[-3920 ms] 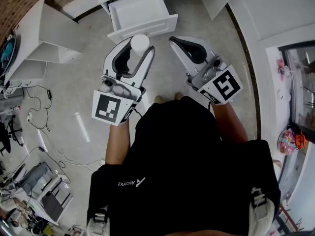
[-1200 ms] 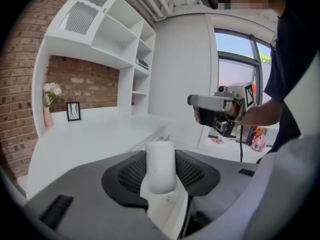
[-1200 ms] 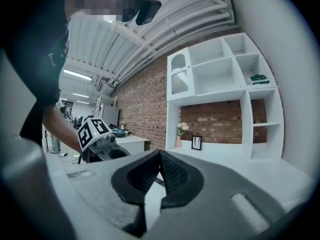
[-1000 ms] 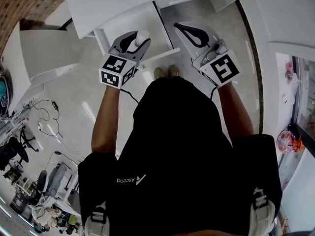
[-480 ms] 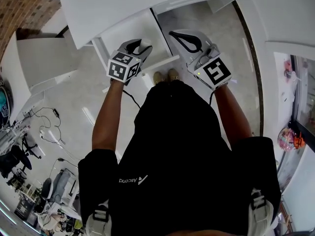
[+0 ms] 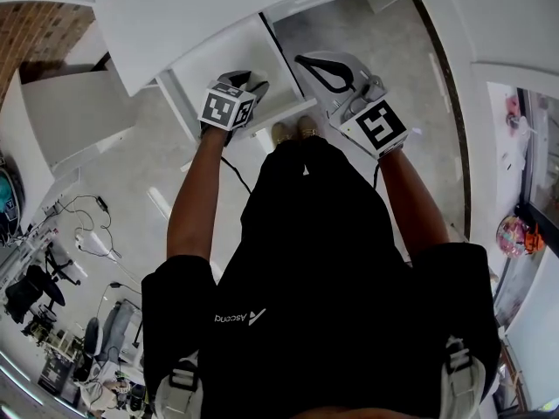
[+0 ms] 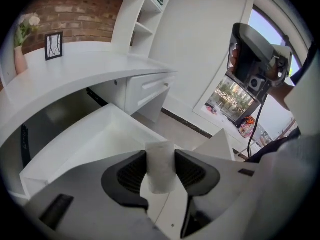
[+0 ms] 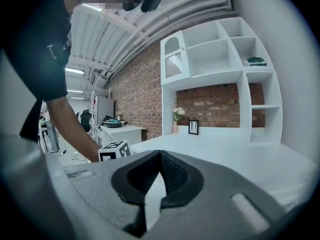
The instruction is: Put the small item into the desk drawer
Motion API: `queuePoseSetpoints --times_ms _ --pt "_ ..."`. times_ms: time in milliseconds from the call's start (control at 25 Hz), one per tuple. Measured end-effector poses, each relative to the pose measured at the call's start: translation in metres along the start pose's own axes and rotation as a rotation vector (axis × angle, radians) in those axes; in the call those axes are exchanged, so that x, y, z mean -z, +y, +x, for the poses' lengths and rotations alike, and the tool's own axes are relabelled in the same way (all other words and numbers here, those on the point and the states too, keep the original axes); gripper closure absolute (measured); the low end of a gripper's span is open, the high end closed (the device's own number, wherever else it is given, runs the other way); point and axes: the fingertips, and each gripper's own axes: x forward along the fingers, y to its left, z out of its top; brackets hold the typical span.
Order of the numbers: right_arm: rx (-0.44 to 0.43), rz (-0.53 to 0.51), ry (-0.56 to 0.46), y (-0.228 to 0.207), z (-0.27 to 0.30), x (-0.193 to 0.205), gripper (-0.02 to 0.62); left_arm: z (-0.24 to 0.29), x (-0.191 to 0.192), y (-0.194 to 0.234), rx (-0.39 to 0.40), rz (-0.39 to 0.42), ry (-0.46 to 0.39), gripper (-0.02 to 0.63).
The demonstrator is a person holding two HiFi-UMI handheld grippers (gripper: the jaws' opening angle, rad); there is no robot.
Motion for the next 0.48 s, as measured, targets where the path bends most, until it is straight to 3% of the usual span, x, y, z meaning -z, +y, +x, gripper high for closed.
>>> queuePoseSetpoints --times_ms 480 --pt "0.017 0.004 0.054 -0.012 0.006 0.022 0.595 0.050 0.038 0.009 0.072 -0.009 0.167 0.431"
